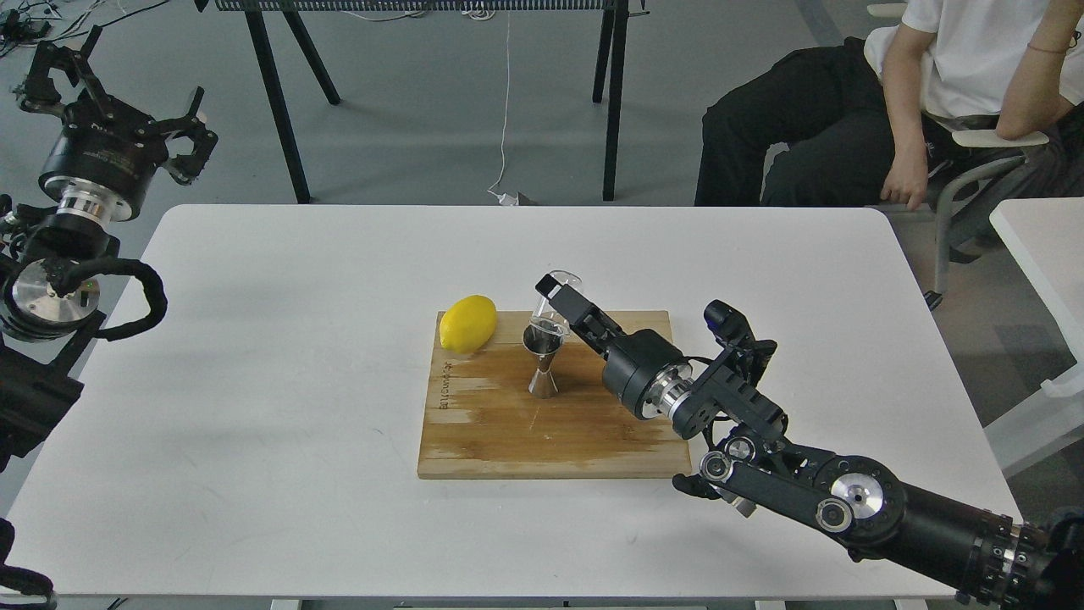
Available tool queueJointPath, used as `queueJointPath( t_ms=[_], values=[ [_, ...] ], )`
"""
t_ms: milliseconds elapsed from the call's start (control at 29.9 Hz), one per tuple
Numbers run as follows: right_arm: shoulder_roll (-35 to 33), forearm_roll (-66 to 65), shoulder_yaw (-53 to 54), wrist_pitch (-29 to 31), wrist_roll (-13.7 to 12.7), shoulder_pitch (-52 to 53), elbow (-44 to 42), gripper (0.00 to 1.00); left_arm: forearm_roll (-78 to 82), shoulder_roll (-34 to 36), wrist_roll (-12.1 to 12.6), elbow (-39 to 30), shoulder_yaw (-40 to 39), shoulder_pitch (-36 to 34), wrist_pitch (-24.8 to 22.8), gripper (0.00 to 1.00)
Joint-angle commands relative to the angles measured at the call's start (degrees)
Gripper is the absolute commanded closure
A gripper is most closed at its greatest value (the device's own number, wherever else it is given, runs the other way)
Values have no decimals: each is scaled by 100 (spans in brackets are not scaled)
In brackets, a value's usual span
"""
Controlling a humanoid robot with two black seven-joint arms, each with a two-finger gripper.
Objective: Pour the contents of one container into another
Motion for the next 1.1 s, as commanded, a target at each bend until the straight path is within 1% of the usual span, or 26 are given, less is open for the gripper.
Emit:
queueJointPath(
  t_ms=[0, 100, 201, 334, 501, 602, 669, 769, 869, 936, 1070],
  values=[
    [-13, 278, 183, -13, -66, -63, 109, 66, 0, 0, 4, 18, 0, 0, 0, 0],
    [-135, 1480, 482, 128, -93, -142, 469, 65, 0, 0, 4, 18, 0, -8, 0, 0],
    [-372, 2264, 693, 207, -189, -133, 777, 65, 0, 0, 4, 18, 0, -8, -9, 0],
    [-628, 3178, 1413, 435, -453, -256, 1102, 65, 0, 0, 4, 18, 9, 0, -9, 0],
    [-909, 4418, 2467, 944, -707, -852, 1244, 65, -9, 0, 13, 18, 9, 0, 44, 0],
    [-936, 4937, 3161, 1331, -804, -1388, 1235, 65, -9, -9, 4, 18, 9, 0, 35, 0],
    [-936, 5288, 3645, 1603, -945, -1784, 1200, 65, -9, -9, 13, 18, 9, 0, 35, 0],
    [-918, 6095, 4348, 1973, -1235, -2250, 1060, 65, -9, -9, 13, 18, 9, 0, 35, 0],
    [-918, 7045, 4832, 2289, -1411, -2515, 621, 65, -9, -26, 13, 18, 9, 0, 35, 0],
    [-918, 7336, 4913, 2561, -1429, -2542, 218, 65, -9, -27, 13, 18, 9, 0, 26, 0],
    [-874, 7478, 4957, 3176, -1446, -2533, -714, 65, -9, -44, 13, 18, 9, 9, 9, 0]
  ],
)
